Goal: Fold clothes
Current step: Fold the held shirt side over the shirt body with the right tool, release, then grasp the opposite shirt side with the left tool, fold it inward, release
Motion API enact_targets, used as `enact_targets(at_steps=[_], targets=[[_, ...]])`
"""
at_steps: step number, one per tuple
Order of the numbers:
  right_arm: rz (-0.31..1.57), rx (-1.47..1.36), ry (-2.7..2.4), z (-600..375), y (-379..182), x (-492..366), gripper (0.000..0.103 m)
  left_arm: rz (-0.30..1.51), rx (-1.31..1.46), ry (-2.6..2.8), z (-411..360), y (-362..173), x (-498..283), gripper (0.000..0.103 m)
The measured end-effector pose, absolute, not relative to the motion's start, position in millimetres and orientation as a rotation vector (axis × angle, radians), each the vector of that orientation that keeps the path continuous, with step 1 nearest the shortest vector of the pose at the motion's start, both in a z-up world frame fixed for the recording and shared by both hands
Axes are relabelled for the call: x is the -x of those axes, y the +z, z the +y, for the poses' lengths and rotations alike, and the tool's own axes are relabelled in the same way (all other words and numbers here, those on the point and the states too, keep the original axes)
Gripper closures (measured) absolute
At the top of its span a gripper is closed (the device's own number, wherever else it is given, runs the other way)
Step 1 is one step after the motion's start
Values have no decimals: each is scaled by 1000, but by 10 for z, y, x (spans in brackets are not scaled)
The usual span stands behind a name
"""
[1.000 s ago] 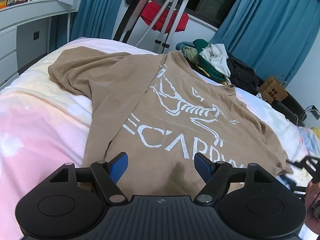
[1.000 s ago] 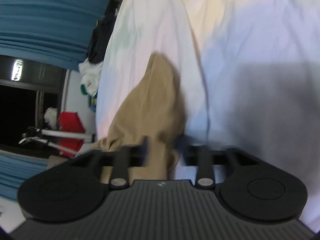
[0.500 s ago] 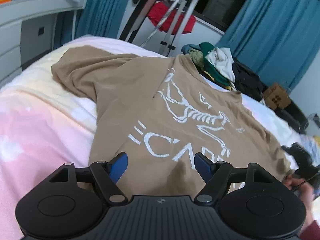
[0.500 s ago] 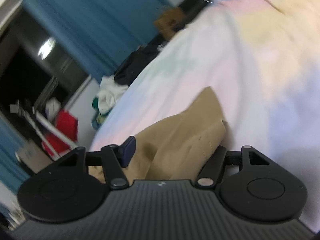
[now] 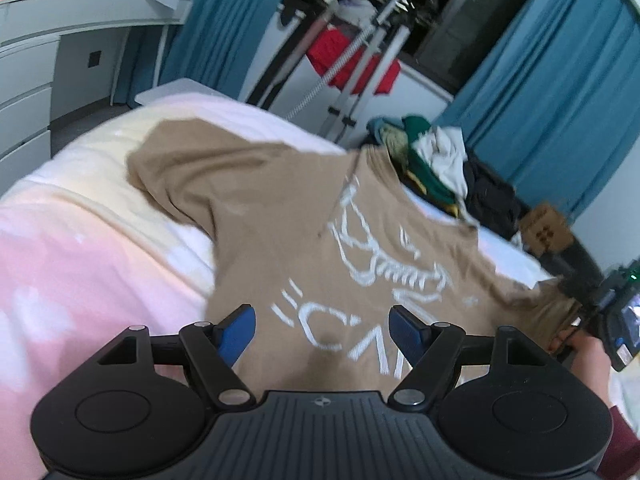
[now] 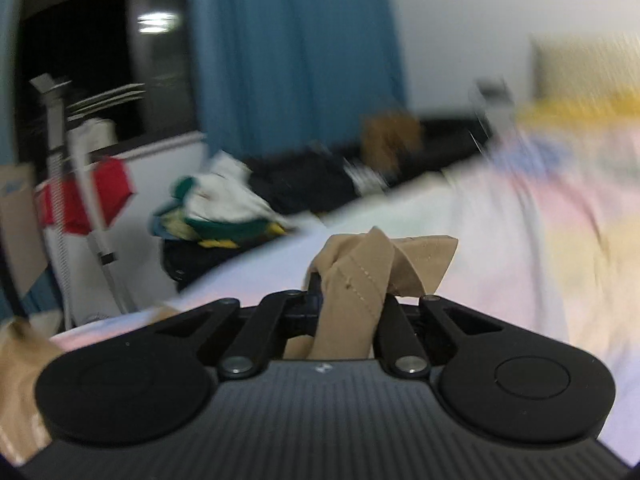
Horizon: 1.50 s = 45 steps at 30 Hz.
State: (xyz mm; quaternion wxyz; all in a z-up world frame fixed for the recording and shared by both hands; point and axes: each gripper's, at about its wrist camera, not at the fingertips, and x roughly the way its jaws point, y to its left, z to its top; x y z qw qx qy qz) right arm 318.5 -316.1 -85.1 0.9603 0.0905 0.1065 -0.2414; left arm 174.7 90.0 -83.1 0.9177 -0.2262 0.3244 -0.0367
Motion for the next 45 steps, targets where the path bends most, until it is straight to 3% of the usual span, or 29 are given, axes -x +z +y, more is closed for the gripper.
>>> enact_targets(at_steps=[6,11,14,17,19,21,34,40,45], targets=[[258,223,-258,-1936,-978,-3405,94,659,502,-35,1102,-829,-1733,27],[427,305,-157,-1577,-1421,-3657,92,675,514,-19,1213,-902,-1755,27],[450,233,-69,-1637,-1307,-3565,87,686,518,-29,1196,-951,-1793,27],[471,160,20,-1698,-1190,-3472,69,690,513,-55,1153,-978,-1828,27],[485,112,80,-1738,-1113,-3410,38,689,509,-71,1126,-979,-1834,27],[498,63,139,-1779,-1036,-3348,26,688,500,-81,1097,-976,-1822,27],[458,-212,161,-2594,-259,-1407,24,687,338,-211,673,-916,-1518,25],[456,-268,52,-2994,-335,-566,24,672,253,-261,452,-868,-1314,26],[432,-300,-11,-3303,-463,-575,24,678,197,-313,209,-774,-1057,31]])
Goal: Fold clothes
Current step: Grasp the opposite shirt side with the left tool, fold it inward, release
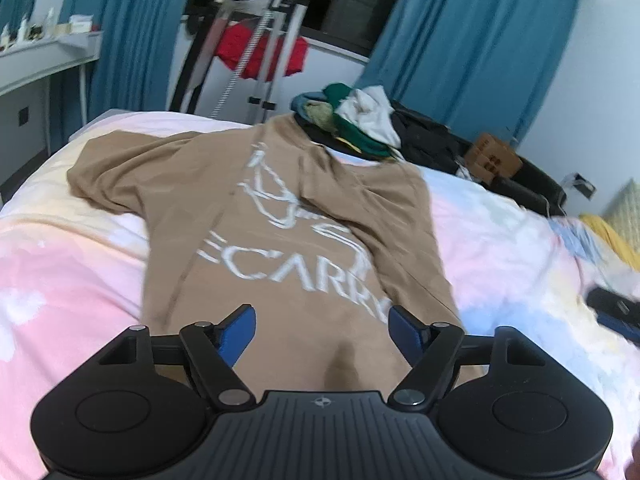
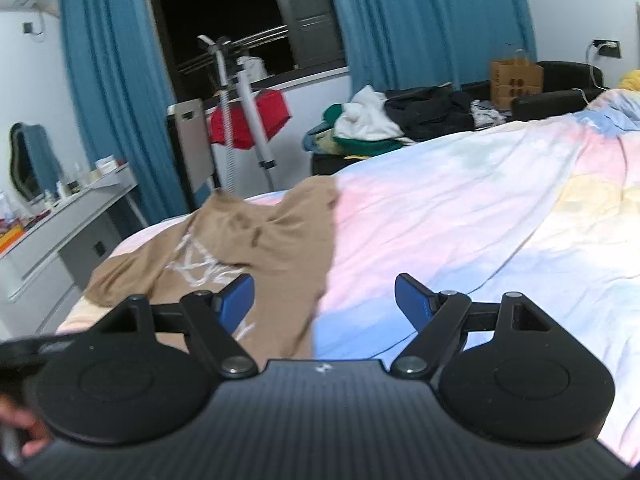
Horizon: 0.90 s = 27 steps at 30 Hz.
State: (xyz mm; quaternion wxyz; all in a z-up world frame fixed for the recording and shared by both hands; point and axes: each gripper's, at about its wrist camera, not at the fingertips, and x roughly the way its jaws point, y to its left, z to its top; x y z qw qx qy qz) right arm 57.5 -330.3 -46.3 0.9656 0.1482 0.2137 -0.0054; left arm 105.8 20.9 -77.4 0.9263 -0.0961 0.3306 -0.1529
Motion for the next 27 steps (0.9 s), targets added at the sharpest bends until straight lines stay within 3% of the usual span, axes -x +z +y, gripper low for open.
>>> enact_targets(at_steps=[2,11,21,22,23,24,27], targets=[[437,-333,-36,-3420,-495,-668,24,688,179,-358,79,-733,-906,32],[413,-448,-68,-3794,-484,-565,24,765,155,-634,-697,-848,-39,51],[436,-490,-52,-3966,-541,-571,24,828,-64,-586,-1143,-1229,118,53],[441,-499,-52,-3979,-559,-588,24,833,-87,-579,-1184,-1266,131,58],[446,-508,-53,-3993,-576,-605,24,838,-110,-572,-1225,-1302,143,74],[453,-503,-52,-3979,-594,-621,24,843,-133,-564,-1267,-1339,155,98],[474,-489,-50,-3956,-626,-656,24,857,-35,-584,-1099,-1229,116,101]])
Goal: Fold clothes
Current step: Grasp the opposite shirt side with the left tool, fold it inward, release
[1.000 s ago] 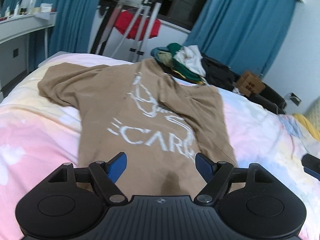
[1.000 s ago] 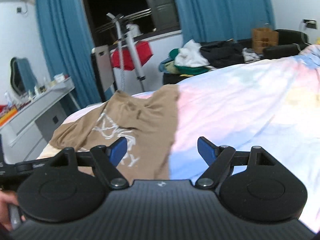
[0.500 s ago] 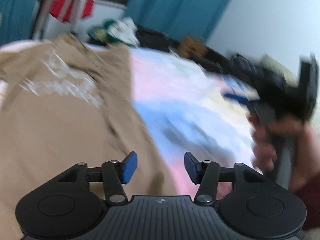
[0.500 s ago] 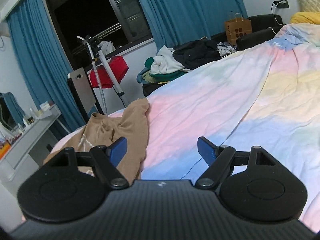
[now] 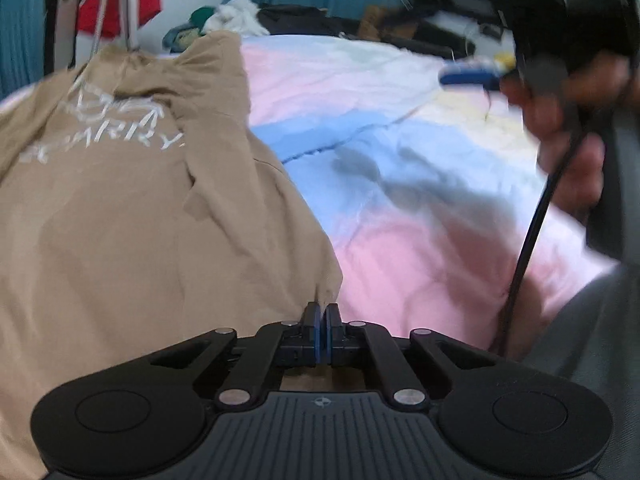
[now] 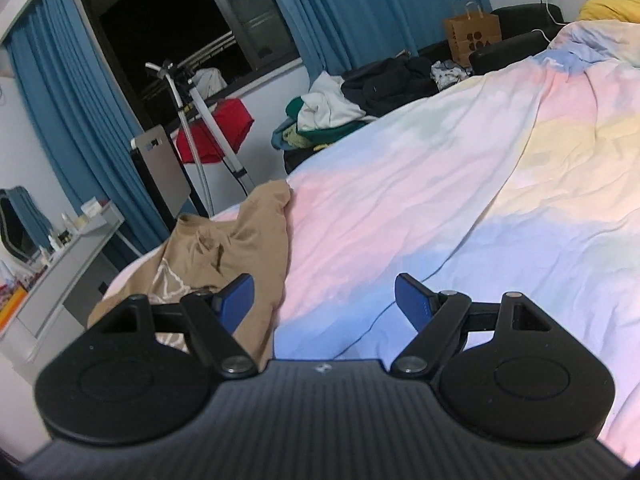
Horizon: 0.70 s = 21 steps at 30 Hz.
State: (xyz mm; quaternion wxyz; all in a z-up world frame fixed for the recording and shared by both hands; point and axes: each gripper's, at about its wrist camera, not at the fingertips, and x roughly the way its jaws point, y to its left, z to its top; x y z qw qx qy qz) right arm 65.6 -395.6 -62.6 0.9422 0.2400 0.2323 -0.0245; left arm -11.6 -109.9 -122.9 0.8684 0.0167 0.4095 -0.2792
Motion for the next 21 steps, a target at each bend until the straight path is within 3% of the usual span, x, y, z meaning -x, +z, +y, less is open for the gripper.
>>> enact_targets(at_steps=[7,19,21], targets=[[505,-483,-54,-3937,-674,-670,24,911,254,-605,-344,-784,9,101],[617,-424,76,-3591,-767,-838,24,1062,55,-406,-8,-1055,-189,99],[627,-449,103,-3578,-787,-847,24,1058,93,-425,35,-1036,-173,92]])
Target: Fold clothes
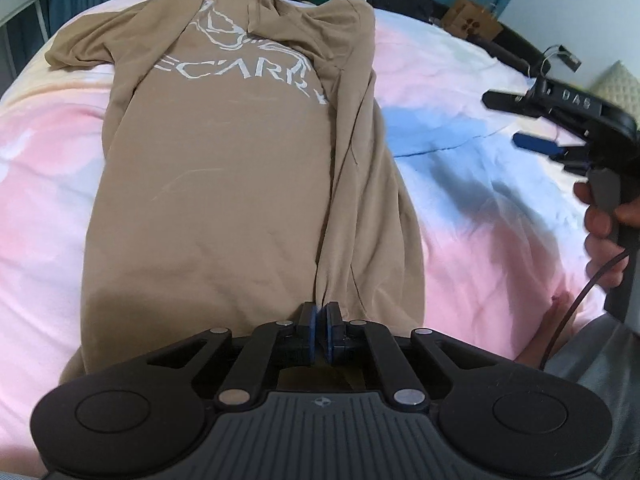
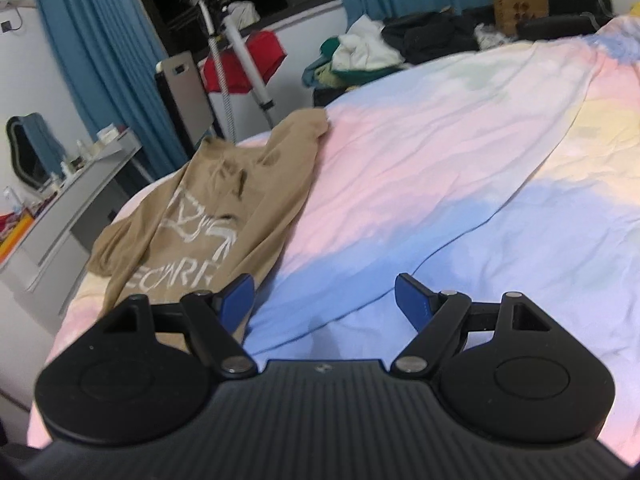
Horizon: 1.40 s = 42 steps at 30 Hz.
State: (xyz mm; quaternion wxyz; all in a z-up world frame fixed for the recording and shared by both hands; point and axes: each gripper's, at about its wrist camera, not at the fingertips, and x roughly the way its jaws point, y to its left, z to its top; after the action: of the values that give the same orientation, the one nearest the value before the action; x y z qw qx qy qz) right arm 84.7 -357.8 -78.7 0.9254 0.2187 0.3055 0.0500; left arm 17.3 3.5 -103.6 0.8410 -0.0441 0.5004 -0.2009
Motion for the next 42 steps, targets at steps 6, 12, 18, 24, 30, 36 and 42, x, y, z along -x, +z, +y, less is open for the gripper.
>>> enact_targets(at_steps=[6,12,18,24,30,36,42], targets=[[655,-523,184,-3541,-846,-875,25,1043,242,-497,209,-939,-103,56],[660,-571,241,-3490,-874,-903,35,1006,308,-558,222,-867,-11,51],[704,-482,281,-3244,-894,-860,64,915,443,-388,682,-799,-584,41],[728,-452,292,-3117,-919,-834,64,810,588,-197,1196,-731,-1226,22],[748,-512,262,-3174,-1021,-909,63,775,919,-35,1826,-1044,-1983,22],[758,-580,263,-3199,-1114,-1049,63,672,949,53,1872,-1343,-2441,17],[716,-586,282,-3119,-1146,-1184,63,462,874,161,1820,-1316,-2878,15]])
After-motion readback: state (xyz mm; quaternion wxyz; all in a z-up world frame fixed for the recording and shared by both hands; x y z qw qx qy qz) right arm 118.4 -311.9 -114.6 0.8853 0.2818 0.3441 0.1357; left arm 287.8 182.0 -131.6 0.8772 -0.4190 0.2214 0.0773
